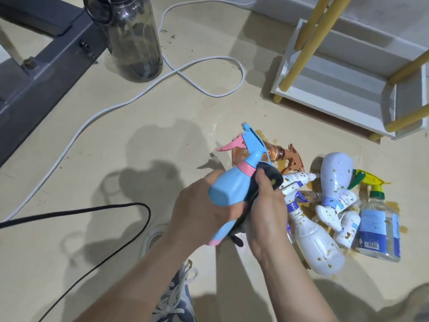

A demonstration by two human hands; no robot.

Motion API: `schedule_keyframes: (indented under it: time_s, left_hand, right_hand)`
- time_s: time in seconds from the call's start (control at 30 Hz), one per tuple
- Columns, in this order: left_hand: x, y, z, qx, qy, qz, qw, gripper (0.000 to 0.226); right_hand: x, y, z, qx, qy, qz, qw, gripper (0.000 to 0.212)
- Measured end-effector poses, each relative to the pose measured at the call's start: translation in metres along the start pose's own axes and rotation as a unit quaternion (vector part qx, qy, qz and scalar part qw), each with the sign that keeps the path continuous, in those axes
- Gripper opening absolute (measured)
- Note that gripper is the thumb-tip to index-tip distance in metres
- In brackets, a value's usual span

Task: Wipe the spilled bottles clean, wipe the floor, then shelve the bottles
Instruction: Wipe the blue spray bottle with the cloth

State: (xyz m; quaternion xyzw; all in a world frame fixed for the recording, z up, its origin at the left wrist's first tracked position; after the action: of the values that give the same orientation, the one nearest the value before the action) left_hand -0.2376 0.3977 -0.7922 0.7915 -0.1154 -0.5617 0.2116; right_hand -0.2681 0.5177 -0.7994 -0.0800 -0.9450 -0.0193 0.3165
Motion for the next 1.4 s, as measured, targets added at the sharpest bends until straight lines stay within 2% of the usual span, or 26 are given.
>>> schedule_keyframes:
  time_s: [0.07,0.13,0.2,0.3,0.4,0.47,0.57,0.63,0.67,0.73,0.77,0.8,0.87,0.9,0.97,1.07,1.1,1.2,1.27,1.33,1.4]
  left_hand:
    - [0.005,-0.001,-0.003,-0.002,-0.003,0.0,1.0,0.056]
    - [0.013,0.002,0.002,0.004,-0.01,-0.022,1.0,0.058]
    - [0.022,0.005,0.012,0.004,-0.038,-0.028,0.999,0.06]
    - [0.039,0.009,0.024,0.003,-0.067,0.068,0.995,0.068]
    - [0.057,0.013,0.03,0.051,-0.056,0.119,0.99,0.078]
    - [0.064,0.012,0.032,0.09,-0.088,0.221,0.967,0.076]
    - [0.072,0.006,0.036,0.124,-0.119,0.308,0.936,0.076]
    - [0.07,0.003,0.037,0.126,-0.142,0.333,0.924,0.075]
    - [0.067,0.002,0.036,0.103,-0.162,0.339,0.921,0.072]
    - [0.052,0.006,0.023,-0.027,-0.198,0.294,0.935,0.062]
    - [0.043,0.008,0.013,-0.087,-0.179,0.248,0.948,0.051]
    - [0.037,0.008,0.003,-0.102,-0.129,0.192,0.968,0.037]
    - [0.032,-0.003,-0.011,-0.018,-0.005,0.073,0.997,0.019]
    - [0.033,-0.007,-0.015,0.009,0.042,-0.016,0.999,0.014]
    - [0.038,-0.005,-0.015,-0.039,0.101,-0.157,0.982,0.011]
    - [0.047,0.006,-0.012,-0.1,0.128,-0.148,0.976,0.026]
    - [0.05,0.007,-0.013,-0.107,0.146,-0.175,0.968,0.029]
    - [0.063,0.014,-0.016,-0.145,0.21,-0.332,0.908,0.029]
    - [0.073,0.02,-0.02,-0.163,0.243,-0.396,0.871,0.026]
    - [0.081,0.022,-0.025,-0.171,0.256,-0.424,0.852,0.024]
    - [0.083,0.021,-0.027,-0.179,0.254,-0.429,0.849,0.026]
  right_hand:
    - [0.012,-0.004,0.003,0.046,-0.018,0.016,0.999,0.023]
    - [0.004,-0.004,0.003,0.073,-0.03,-0.034,0.996,0.027]
    - [-0.01,0.002,0.003,0.078,0.017,-0.079,0.994,0.023]
    - [-0.026,0.011,0.005,0.121,0.014,-0.08,0.989,0.022]
    - [-0.011,0.029,0.013,0.065,-0.032,-0.004,0.997,0.026]
    - [0.009,0.037,0.015,0.053,-0.012,0.027,0.998,0.028]
    - [0.021,0.023,0.009,0.099,0.071,-0.157,0.98,0.023]
    - [0.014,0.014,0.008,0.083,0.121,-0.262,0.954,0.017]
    - [0.01,0.014,0.011,0.056,0.134,-0.267,0.953,0.016]
    - [0.002,0.016,0.015,0.007,0.128,-0.198,0.972,0.019]
    - [-0.002,0.017,0.017,-0.012,0.122,-0.162,0.979,0.02]
    - [-0.005,0.015,0.017,-0.023,0.116,-0.132,0.984,0.021]
    - [-0.017,0.01,0.016,-0.033,0.097,-0.072,0.992,0.023]
    - [-0.023,0.006,0.013,-0.032,0.092,-0.05,0.994,0.022]
    - [-0.031,-0.004,0.005,-0.013,0.117,-0.055,0.991,0.021]
    - [-0.029,-0.014,-0.009,0.061,0.212,-0.134,0.966,0.007]
    - [-0.026,-0.016,-0.01,0.077,0.234,-0.174,0.953,0.012]
    - [-0.017,-0.013,-0.003,0.11,0.221,-0.285,0.926,0.022]
    - [-0.006,-0.006,0.001,0.109,0.187,-0.247,0.945,0.019]
    - [0.01,-0.001,0.001,0.07,0.184,-0.162,0.967,0.018]
    - [0.019,-0.013,-0.01,0.071,0.223,-0.174,0.957,0.014]
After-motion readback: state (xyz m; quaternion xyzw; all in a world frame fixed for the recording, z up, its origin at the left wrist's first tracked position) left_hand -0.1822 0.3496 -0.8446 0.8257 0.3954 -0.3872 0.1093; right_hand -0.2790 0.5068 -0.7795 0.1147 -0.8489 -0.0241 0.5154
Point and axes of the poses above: each hand's wrist, its own z-axis towards the middle knuckle, its own y-axis out of the back of the hand, x = y × z, the point moved 4 cm from there along z, towards the middle knuckle, and after that the axes turned 10 degrees about -y, right-handed, at the moved point
